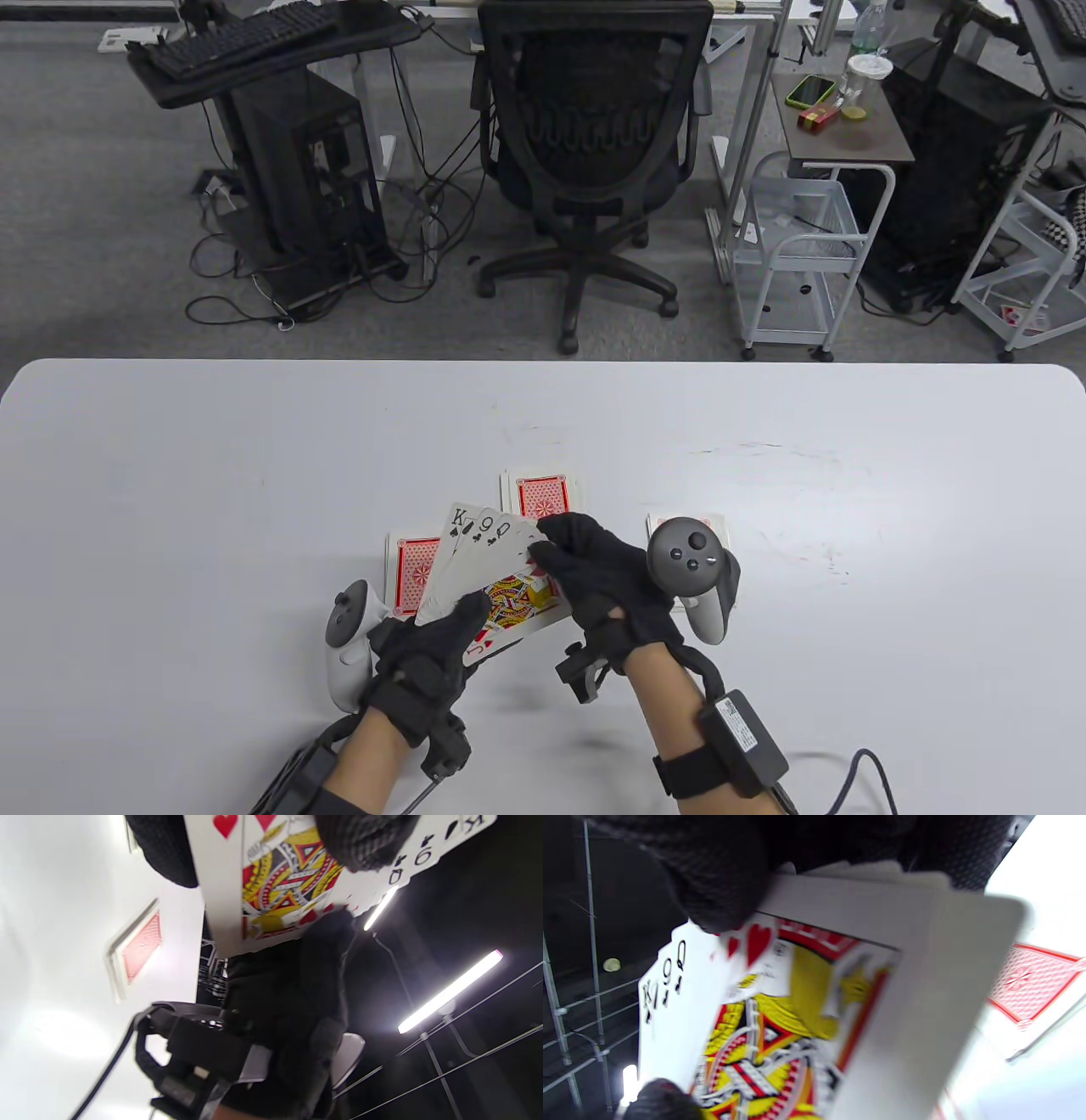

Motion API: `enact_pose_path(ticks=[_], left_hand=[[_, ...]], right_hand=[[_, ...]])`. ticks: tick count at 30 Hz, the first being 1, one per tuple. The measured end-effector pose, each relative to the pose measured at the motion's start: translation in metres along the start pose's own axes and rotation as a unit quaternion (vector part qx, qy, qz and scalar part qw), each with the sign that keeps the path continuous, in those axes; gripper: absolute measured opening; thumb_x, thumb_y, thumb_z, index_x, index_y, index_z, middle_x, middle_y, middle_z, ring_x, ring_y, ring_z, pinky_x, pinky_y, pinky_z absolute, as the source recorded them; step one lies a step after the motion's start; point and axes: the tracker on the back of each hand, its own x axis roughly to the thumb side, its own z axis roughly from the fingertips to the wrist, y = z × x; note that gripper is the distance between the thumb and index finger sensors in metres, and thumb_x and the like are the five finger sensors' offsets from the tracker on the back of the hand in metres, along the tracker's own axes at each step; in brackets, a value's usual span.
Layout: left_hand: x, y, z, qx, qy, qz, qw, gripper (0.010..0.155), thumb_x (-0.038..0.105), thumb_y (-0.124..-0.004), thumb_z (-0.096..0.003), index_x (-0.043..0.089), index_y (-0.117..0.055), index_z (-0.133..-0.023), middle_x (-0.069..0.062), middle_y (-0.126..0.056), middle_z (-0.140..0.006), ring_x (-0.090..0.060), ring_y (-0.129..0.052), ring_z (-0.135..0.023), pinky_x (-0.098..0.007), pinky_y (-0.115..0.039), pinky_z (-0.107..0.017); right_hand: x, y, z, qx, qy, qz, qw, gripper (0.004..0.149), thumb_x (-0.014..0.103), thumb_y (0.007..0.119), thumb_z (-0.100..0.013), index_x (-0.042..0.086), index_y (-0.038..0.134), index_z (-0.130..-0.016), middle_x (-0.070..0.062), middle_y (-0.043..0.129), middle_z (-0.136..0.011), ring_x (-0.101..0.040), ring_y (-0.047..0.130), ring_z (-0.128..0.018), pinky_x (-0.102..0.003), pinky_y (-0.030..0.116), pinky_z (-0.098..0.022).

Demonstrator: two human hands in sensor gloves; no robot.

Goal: Four-player card dealing with fan arrangement

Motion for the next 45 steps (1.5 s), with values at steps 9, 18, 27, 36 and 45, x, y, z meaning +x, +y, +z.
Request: enact_pose_path(ticks=[9, 18, 27, 36, 45], left_hand=[[0.002, -0.003, 0.0, -0.004, 0.006, -0.032, 0.999, 0.055, 0.039, -0.075, -0.0548, 0.05, -0.052, -0.103, 0.014, -0.073, -0.106, -0.031, -0.084, -0.095, -0.051, -0.075, -0.066], [0.004, 0.004, 0.002, 0.013, -0.009, 0.006, 1.0, 0.055, 0.036, -0.075, -0.0555, 0.05, -0.052, -0.103, 0.015, -0.072, -0.107, -0.033, -0.079, -0.099, -0.052, -0.071, -0.07], [0.002, 0.0, 0.0, -0.001, 0.003, -0.022, 1.0, 0.056, 0.031, -0.077, -0.0549, 0.054, -0.054, -0.101, 0.014, -0.073, -0.107, -0.038, -0.082, -0.095, -0.056, -0.072, -0.068], [0.005, 0.007, 0.002, 0.009, -0.026, 0.034, 0.999, 0.058, 0.032, -0.076, -0.0556, 0.048, -0.049, -0.105, 0.018, -0.068, -0.108, -0.033, -0.079, -0.099, -0.054, -0.071, -0.07], [0.004, 0.008, 0.002, 0.014, -0.032, 0.062, 0.997, 0.057, 0.029, -0.076, -0.0558, 0.051, -0.052, -0.102, 0.018, -0.068, -0.109, -0.031, -0.077, -0.101, -0.053, -0.071, -0.07]], right_hand=[[-0.003, 0.001, 0.0, -0.014, 0.003, -0.012, 1.0, 0.042, 0.031, 0.082, -0.051, 0.018, 0.074, -0.09, -0.006, 0.086, -0.076, -0.033, 0.1, -0.058, -0.062, 0.072, -0.051], [-0.018, -0.004, -0.001, 0.03, 0.025, -0.048, 0.998, 0.06, 0.05, 0.074, -0.058, 0.014, 0.063, -0.105, -0.015, 0.073, -0.094, -0.043, 0.088, -0.075, -0.066, 0.064, -0.056], [-0.002, -0.002, -0.002, -0.002, -0.021, 0.02, 1.0, 0.04, 0.034, 0.081, -0.051, 0.019, 0.077, -0.089, -0.005, 0.085, -0.08, -0.032, 0.097, -0.064, -0.064, 0.067, -0.055], [-0.028, 0.003, -0.004, 0.055, 0.03, -0.004, 0.998, 0.045, 0.041, 0.084, -0.051, 0.019, 0.075, -0.09, -0.006, 0.084, -0.079, -0.028, 0.097, -0.056, -0.063, 0.069, -0.054], [-0.024, 0.003, -0.004, 0.042, 0.002, -0.044, 0.998, 0.056, 0.035, 0.085, -0.052, 0.017, 0.066, -0.101, -0.011, 0.077, -0.09, -0.033, 0.093, -0.067, -0.065, 0.066, -0.056]])
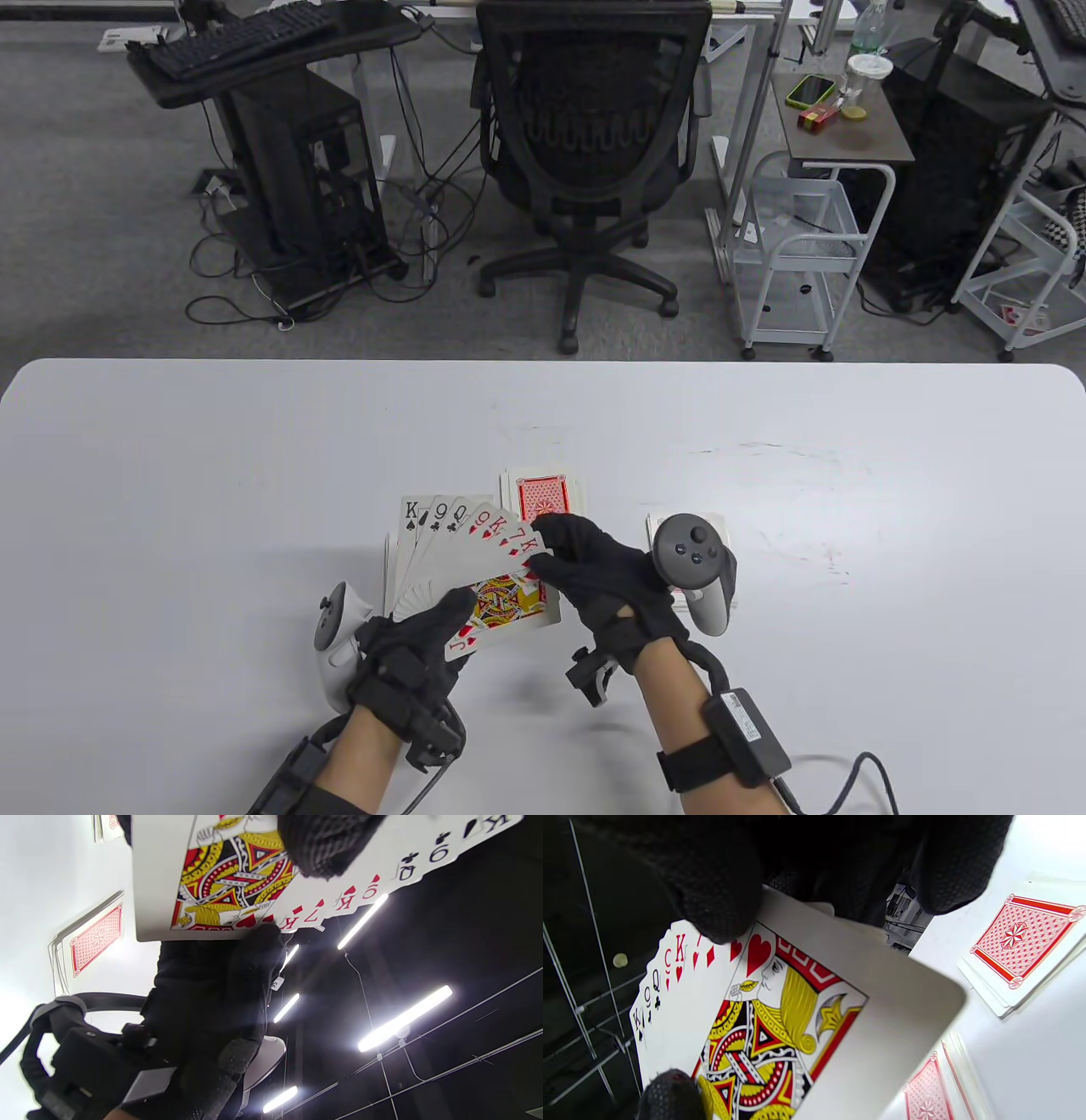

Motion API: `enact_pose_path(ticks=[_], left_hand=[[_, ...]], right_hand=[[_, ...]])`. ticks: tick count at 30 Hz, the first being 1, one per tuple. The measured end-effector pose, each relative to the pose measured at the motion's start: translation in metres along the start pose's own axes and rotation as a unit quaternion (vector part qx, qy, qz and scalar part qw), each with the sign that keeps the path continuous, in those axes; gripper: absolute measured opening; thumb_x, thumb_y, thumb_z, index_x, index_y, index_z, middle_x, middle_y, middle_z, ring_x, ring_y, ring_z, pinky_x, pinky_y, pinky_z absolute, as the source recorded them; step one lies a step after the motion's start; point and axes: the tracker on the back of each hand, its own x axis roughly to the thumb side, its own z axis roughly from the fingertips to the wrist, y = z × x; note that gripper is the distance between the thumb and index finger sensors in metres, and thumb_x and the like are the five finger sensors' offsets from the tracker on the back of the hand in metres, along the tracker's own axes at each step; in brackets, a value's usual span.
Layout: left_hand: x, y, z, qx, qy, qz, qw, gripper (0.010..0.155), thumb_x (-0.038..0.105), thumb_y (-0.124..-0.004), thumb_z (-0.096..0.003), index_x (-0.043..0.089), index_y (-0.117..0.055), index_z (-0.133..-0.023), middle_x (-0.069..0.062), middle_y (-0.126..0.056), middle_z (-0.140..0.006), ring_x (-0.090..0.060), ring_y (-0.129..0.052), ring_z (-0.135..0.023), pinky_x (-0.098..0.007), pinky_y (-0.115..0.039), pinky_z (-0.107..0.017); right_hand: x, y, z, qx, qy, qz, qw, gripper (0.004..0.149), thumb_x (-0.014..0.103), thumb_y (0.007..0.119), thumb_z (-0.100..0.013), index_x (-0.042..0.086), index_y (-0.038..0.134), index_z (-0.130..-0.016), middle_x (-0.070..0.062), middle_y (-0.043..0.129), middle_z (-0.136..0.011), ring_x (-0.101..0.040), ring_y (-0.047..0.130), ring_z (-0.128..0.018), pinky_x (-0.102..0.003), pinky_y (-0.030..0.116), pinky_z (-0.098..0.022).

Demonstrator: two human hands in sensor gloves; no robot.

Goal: Four-player card dealing with fan arrangement

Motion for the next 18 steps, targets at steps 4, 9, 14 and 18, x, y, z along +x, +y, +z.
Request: enact_pose_path(ticks=[4, 9, 14, 18], left_hand=[[-0.001, -0.002, 0.0, -0.002, 0.004, -0.008, 1.0, 0.058, 0.028, -0.077, -0.0557, 0.051, -0.052, -0.102, 0.018, -0.068, -0.109, -0.031, -0.078, -0.1, -0.053, -0.072, -0.07], [-0.001, 0.0, 0.0, 0.004, 0.004, -0.003, 1.0, 0.058, 0.027, -0.077, -0.0555, 0.052, -0.053, -0.102, 0.018, -0.068, -0.109, -0.033, -0.078, -0.1, -0.054, -0.072, -0.069], [-0.004, -0.001, -0.002, -0.012, 0.017, -0.023, 1.0, 0.058, 0.026, -0.079, -0.0548, 0.052, -0.055, -0.101, 0.017, -0.07, -0.108, -0.035, -0.08, -0.098, -0.054, -0.074, -0.067], [-0.007, -0.004, -0.003, -0.017, 0.025, -0.031, 0.999, 0.059, 0.026, -0.079, -0.0545, 0.052, -0.055, -0.101, 0.016, -0.071, -0.108, -0.035, -0.082, -0.097, -0.054, -0.075, -0.067]], right_hand=[[0.004, 0.001, 0.0, -0.025, -0.017, 0.006, 1.0, 0.048, 0.024, 0.085, -0.05, 0.02, 0.072, -0.096, -0.008, 0.082, -0.082, -0.029, 0.097, -0.055, -0.063, 0.069, -0.054], [0.003, -0.004, 0.0, -0.001, -0.014, -0.011, 1.0, 0.05, 0.032, 0.079, -0.057, 0.02, 0.064, -0.104, -0.011, 0.075, -0.092, -0.036, 0.092, -0.071, -0.065, 0.065, -0.057], [0.011, -0.007, -0.001, -0.02, -0.037, 0.002, 0.999, 0.055, 0.039, 0.08, -0.056, 0.019, 0.063, -0.105, -0.014, 0.072, -0.095, -0.039, 0.089, -0.075, -0.066, 0.064, -0.057], [0.018, -0.002, -0.001, -0.021, -0.043, 0.03, 0.998, 0.048, 0.026, 0.083, -0.052, 0.019, 0.071, -0.098, -0.008, 0.081, -0.083, -0.029, 0.096, -0.058, -0.064, 0.067, -0.055]])
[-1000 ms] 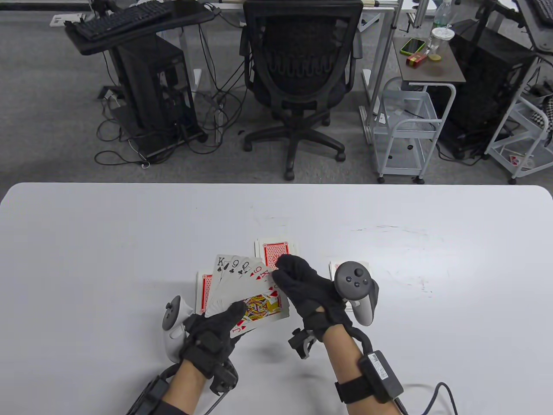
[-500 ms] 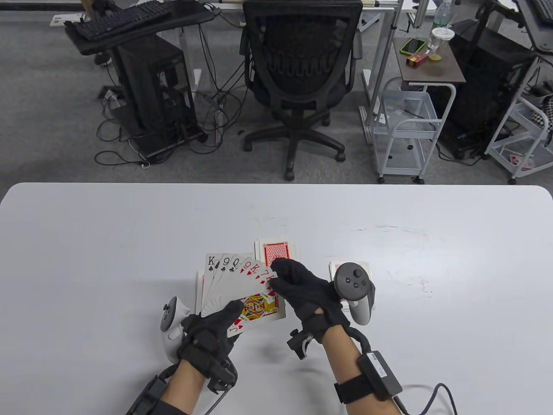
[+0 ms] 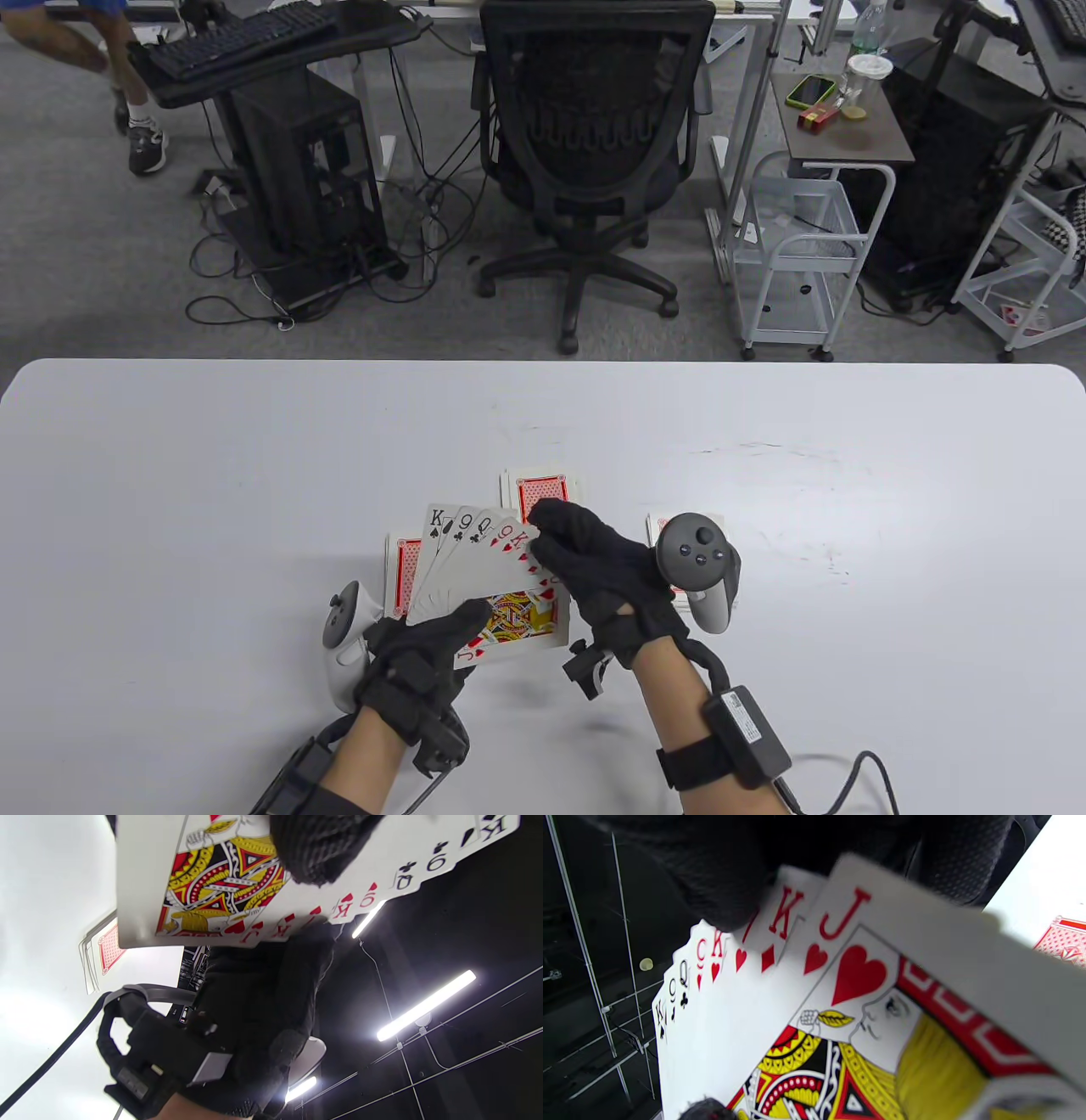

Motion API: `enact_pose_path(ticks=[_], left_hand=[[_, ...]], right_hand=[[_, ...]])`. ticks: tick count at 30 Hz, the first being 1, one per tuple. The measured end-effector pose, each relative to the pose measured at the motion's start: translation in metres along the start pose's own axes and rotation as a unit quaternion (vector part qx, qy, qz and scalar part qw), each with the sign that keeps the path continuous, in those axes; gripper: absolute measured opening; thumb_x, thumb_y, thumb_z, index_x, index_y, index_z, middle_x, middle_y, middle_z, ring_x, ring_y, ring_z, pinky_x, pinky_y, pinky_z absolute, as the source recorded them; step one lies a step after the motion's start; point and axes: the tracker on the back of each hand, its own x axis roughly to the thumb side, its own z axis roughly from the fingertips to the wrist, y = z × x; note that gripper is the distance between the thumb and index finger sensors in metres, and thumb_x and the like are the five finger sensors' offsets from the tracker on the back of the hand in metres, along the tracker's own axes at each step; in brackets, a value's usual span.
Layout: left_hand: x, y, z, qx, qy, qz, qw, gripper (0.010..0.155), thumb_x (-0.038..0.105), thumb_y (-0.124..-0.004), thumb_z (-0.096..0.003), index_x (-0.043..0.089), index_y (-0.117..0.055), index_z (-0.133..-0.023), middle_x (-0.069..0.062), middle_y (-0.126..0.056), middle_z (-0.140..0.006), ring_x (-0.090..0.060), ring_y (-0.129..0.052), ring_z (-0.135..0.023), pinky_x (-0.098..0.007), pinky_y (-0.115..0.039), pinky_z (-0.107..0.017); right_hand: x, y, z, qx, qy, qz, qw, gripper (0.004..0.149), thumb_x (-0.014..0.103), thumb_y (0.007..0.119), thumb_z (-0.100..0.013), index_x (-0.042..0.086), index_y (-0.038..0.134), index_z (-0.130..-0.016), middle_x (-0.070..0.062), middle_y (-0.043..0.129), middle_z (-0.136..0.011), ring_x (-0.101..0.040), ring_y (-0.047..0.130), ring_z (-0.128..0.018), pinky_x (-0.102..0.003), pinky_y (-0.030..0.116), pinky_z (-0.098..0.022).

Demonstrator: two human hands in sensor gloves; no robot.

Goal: Four-player card dealing with fan arrangement

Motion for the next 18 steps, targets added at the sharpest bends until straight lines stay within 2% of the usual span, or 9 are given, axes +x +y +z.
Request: enact_pose_path(ticks=[3, 6, 7, 10, 14, 18], left_hand=[[-0.001, 0.002, 0.001, 0.007, 0.003, -0.002, 1.0, 0.059, 0.026, -0.079, -0.0545, 0.051, -0.054, -0.102, 0.016, -0.072, -0.107, -0.035, -0.082, -0.096, -0.054, -0.075, -0.067], [-0.001, 0.002, 0.001, 0.011, -0.001, 0.005, 1.0, 0.059, 0.026, -0.079, -0.0549, 0.052, -0.053, -0.102, 0.016, -0.071, -0.107, -0.034, -0.081, -0.097, -0.054, -0.075, -0.067], [0.0, 0.002, 0.001, 0.016, -0.003, 0.007, 1.0, 0.059, 0.026, -0.078, -0.0551, 0.052, -0.053, -0.102, 0.017, -0.07, -0.108, -0.034, -0.081, -0.098, -0.054, -0.074, -0.068], [0.001, 0.006, 0.004, 0.049, -0.009, 0.01, 0.999, 0.059, 0.026, -0.078, -0.0556, 0.052, -0.051, -0.102, 0.017, -0.069, -0.108, -0.034, -0.08, -0.098, -0.054, -0.074, -0.068], [-0.001, 0.01, 0.008, 0.086, -0.005, 0.015, 0.996, 0.059, 0.026, -0.077, -0.0562, 0.051, -0.049, -0.103, 0.016, -0.068, -0.108, -0.035, -0.08, -0.098, -0.053, -0.075, -0.068], [0.001, 0.013, 0.01, 0.105, -0.003, 0.009, 0.994, 0.059, 0.026, -0.077, -0.056, 0.051, -0.049, -0.103, 0.016, -0.067, -0.109, -0.035, -0.08, -0.098, -0.053, -0.075, -0.067]], right_hand=[[0.0, -0.001, -0.001, 0.019, -0.002, 0.002, 1.0, 0.049, 0.023, 0.082, -0.051, 0.018, 0.07, -0.098, -0.009, 0.081, -0.084, -0.028, 0.097, -0.057, -0.063, 0.068, -0.055], [-0.003, -0.004, 0.002, -0.007, 0.009, 0.002, 1.0, 0.053, 0.034, 0.078, -0.056, 0.014, 0.065, -0.103, -0.01, 0.081, -0.085, -0.031, 0.098, -0.062, -0.062, 0.069, -0.054], [-0.003, -0.004, 0.002, -0.006, 0.016, -0.003, 1.0, 0.055, 0.034, 0.079, -0.056, 0.013, 0.064, -0.104, -0.012, 0.079, -0.088, -0.034, 0.096, -0.065, -0.063, 0.068, -0.055], [0.0, -0.002, 0.003, 0.028, 0.009, 0.043, 0.999, 0.05, 0.033, 0.079, -0.056, 0.014, 0.068, -0.101, -0.014, 0.073, -0.092, -0.036, 0.091, -0.071, -0.065, 0.065, -0.056], [0.006, 0.008, 0.006, 0.02, -0.019, 0.085, 0.996, 0.053, 0.03, 0.08, -0.056, 0.015, 0.065, -0.104, -0.018, 0.068, -0.097, -0.04, 0.086, -0.076, -0.067, 0.063, -0.057], [0.013, 0.021, 0.01, 0.003, -0.07, 0.191, 0.979, 0.06, 0.033, 0.082, -0.055, 0.017, 0.058, -0.108, -0.022, 0.059, -0.104, -0.048, 0.078, -0.087, -0.069, 0.061, -0.057]])
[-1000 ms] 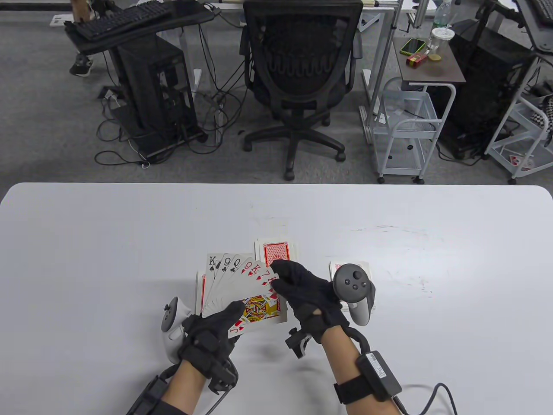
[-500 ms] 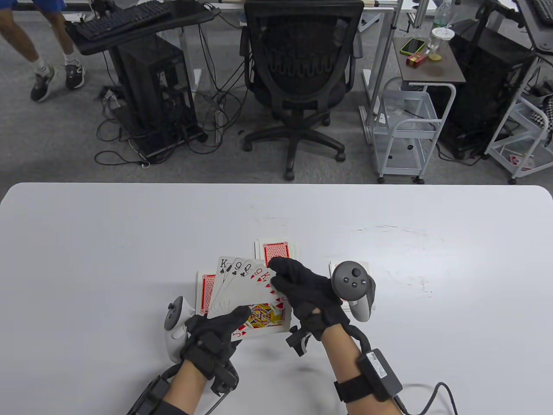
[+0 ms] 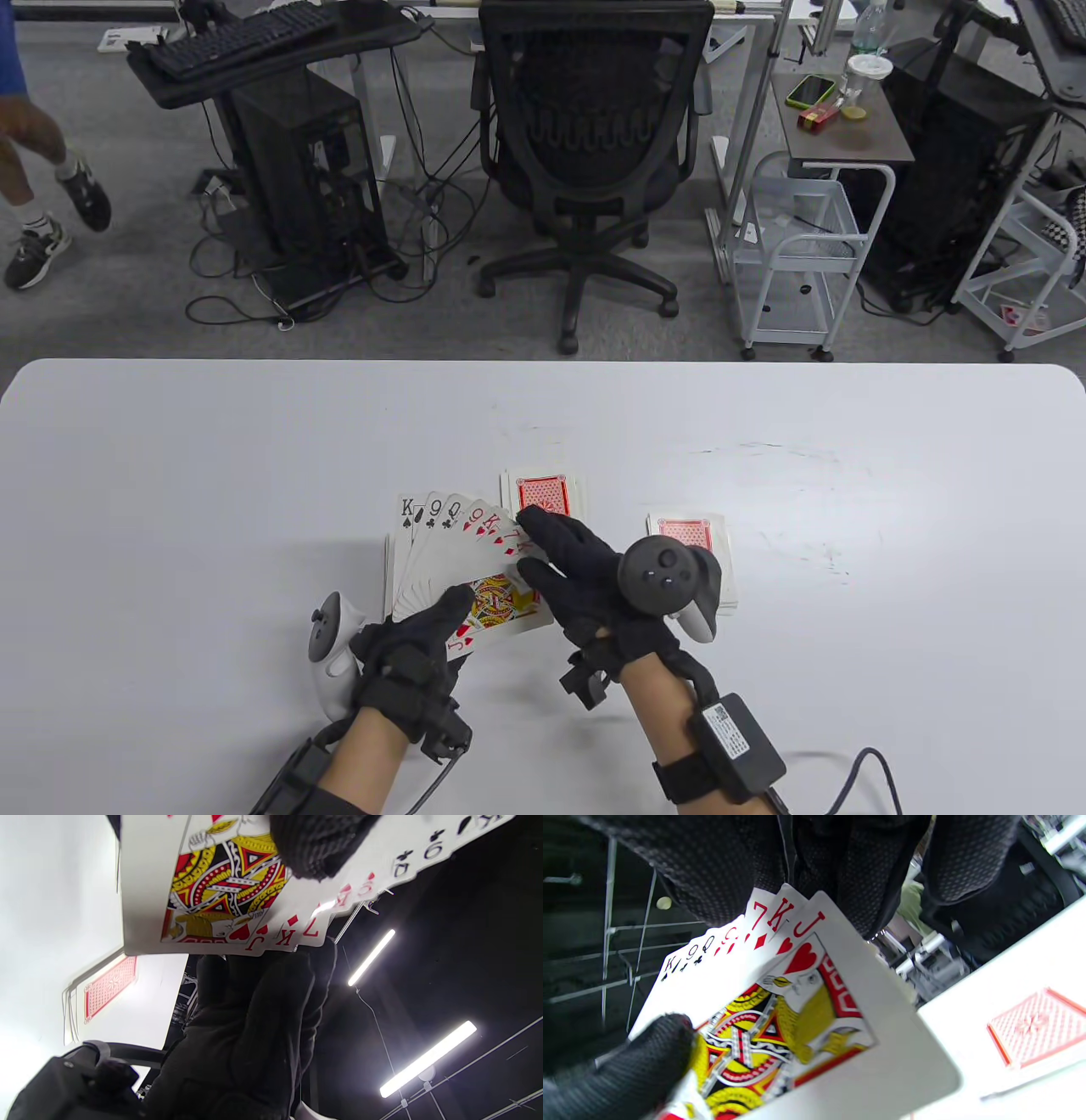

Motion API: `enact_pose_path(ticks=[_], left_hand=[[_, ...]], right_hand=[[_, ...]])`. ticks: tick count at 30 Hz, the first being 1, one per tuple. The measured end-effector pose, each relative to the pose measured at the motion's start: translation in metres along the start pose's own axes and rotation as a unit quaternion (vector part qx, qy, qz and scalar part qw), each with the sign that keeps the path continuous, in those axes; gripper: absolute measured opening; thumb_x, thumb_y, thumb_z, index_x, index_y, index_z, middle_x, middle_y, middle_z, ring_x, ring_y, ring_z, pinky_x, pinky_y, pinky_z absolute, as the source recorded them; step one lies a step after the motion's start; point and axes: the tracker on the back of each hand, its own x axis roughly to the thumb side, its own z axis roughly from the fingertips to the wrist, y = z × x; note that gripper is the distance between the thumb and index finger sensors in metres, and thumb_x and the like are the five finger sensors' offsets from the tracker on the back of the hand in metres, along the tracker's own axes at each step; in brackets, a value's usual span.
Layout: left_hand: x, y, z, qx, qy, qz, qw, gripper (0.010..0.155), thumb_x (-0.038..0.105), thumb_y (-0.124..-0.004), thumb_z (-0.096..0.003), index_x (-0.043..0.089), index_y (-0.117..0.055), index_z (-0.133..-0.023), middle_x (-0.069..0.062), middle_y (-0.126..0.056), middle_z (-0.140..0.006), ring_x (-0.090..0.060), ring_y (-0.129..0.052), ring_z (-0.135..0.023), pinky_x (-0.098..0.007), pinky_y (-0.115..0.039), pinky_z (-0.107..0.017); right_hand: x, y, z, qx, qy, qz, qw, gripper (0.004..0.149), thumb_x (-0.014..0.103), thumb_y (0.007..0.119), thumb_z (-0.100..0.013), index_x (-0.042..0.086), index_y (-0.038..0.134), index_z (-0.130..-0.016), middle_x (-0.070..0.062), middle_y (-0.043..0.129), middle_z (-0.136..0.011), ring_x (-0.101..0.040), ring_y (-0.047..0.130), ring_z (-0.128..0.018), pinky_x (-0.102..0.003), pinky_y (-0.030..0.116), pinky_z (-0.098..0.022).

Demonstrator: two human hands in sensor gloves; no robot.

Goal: Four-player card dealing with fan arrangement

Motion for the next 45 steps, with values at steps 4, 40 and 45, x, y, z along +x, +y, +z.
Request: enact_pose_path(ticks=[4, 40, 45], left_hand=[[0.003, 0.0, -0.003, -0.02, 0.003, -0.027, 0.999, 0.059, 0.026, -0.078, -0.055, 0.05, -0.052, -0.102, 0.015, -0.069, -0.108, -0.036, -0.081, -0.096, -0.054, -0.077, -0.065], [0.025, -0.013, -0.009, -0.161, 0.032, -0.168, 0.972, 0.056, 0.024, -0.083, -0.0516, 0.035, -0.063, -0.103, 0.007, -0.083, -0.101, -0.037, -0.097, -0.081, -0.054, -0.084, -0.055], [0.017, -0.028, -0.012, -0.216, 0.086, -0.284, 0.93, 0.068, 0.026, -0.083, -0.0508, 0.021, -0.046, -0.108, 0.005, -0.086, -0.097, -0.037, -0.1, -0.077, -0.053, -0.087, -0.052]], right_hand=[[0.0, -0.001, -0.001, -0.041, 0.004, -0.05, 0.998, 0.055, 0.036, 0.083, -0.053, 0.01, 0.067, -0.1, -0.022, 0.063, -0.101, -0.048, 0.081, -0.087, -0.068, 0.063, -0.057], [-0.066, -0.091, 0.01, -0.145, 0.129, -0.147, 0.97, 0.041, 0.027, 0.073, -0.05, 0.016, 0.067, -0.089, -0.008, 0.085, -0.076, -0.025, 0.106, -0.048, -0.062, 0.07, -0.054], [-0.037, -0.086, -0.002, -0.081, 0.057, -0.173, 0.98, 0.04, 0.027, 0.074, -0.05, 0.017, 0.07, -0.089, -0.008, 0.088, -0.074, -0.022, 0.106, -0.044, -0.062, 0.071, -0.053]])
